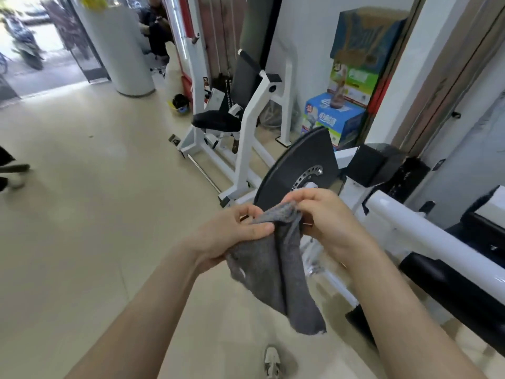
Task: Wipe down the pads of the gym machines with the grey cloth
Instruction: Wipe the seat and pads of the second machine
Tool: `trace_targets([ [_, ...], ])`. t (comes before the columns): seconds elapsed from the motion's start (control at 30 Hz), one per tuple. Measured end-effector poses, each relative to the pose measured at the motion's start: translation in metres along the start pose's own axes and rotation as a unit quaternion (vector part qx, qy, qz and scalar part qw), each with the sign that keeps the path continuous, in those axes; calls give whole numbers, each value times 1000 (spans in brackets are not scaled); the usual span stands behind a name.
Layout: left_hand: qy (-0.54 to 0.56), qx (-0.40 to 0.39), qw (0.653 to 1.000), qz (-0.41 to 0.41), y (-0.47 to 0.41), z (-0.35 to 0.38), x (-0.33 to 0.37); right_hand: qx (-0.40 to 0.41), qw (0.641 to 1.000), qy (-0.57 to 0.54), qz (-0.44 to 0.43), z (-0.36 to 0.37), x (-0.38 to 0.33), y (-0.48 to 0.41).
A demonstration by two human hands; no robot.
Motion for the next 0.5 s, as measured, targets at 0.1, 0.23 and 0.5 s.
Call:
trace_targets([
  [0.1,-25,6,1000,3,-34,-49,8,29,999,42,6,6,-25,-65],
  [0.23,-37,98,994,43,-86,-112,22,-85,980,177,-22,18,-68,-133],
  [0.5,26,126,992,-8,-198,-260,34,-105,963,245,-33,54,-148,-302],
])
Point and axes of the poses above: each hand's wrist, its own y-axis away from the middle knuckle, its own z-axis out of the palm, x = y × z, the point moved 1 cm from there along -y, towards the middle knuckle, and after that the axes turned 11 degrees about z, right-handed, at the moved point
